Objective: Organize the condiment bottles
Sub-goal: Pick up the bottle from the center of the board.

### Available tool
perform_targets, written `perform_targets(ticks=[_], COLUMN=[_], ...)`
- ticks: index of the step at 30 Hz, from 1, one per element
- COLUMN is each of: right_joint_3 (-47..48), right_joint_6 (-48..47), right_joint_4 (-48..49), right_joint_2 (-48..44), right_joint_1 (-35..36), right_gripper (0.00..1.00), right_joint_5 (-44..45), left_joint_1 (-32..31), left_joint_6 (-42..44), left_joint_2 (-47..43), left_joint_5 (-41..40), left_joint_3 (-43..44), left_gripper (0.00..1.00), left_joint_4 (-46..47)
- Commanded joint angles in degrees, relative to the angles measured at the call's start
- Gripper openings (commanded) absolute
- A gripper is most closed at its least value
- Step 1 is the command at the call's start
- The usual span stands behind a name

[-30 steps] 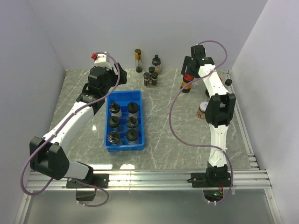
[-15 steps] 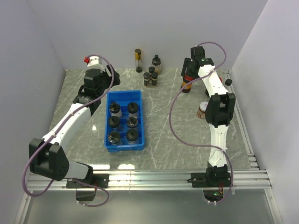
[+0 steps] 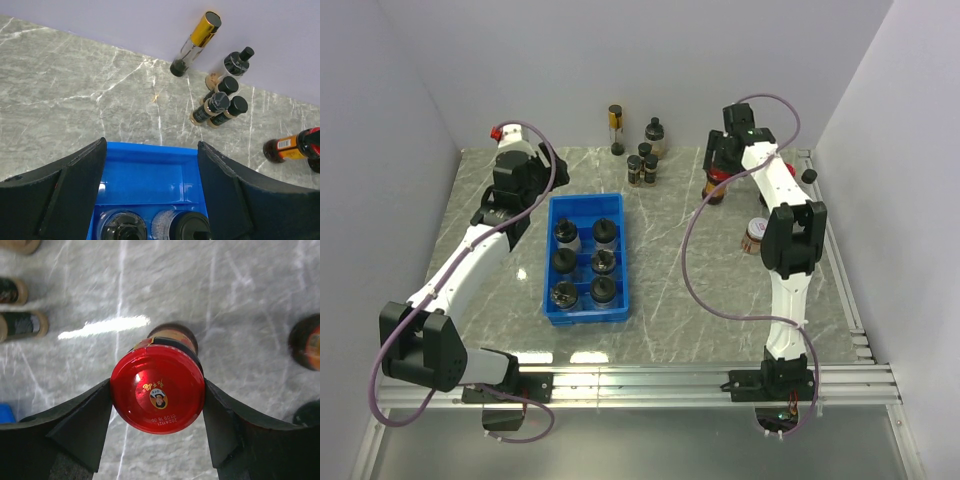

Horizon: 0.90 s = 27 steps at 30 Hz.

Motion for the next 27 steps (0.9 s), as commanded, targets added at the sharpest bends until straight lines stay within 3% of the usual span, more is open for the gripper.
perform_targets(ticks=[1,19,27], right_joint_3=[0.8,7.4,13.7], right_joint_6=[0.1,3.4,6.8], right_joint_4=[-0.9,2.4,4.9], right_joint_2=[-4.1,-10.5,-12.7], right_joint_1=[2.8,11.4,14.9], right_gripper=[0.01,0.00,0.00], right_joint_5=[-3.0,-18.9,-21.3], left_joint_1=[0.4,1.5,2.5], left_joint_6=[-0.6,-0.1,-0.6], left_joint_2=[-1.3,-1.9,-3.9], left_joint_5=[-0.2,-1.1,-1.2], left_joint_3=[0.1,0.0,-2.4], left_gripper=[0.78,0.78,0.78], left_joint_4=[1.0,0.8,1.4])
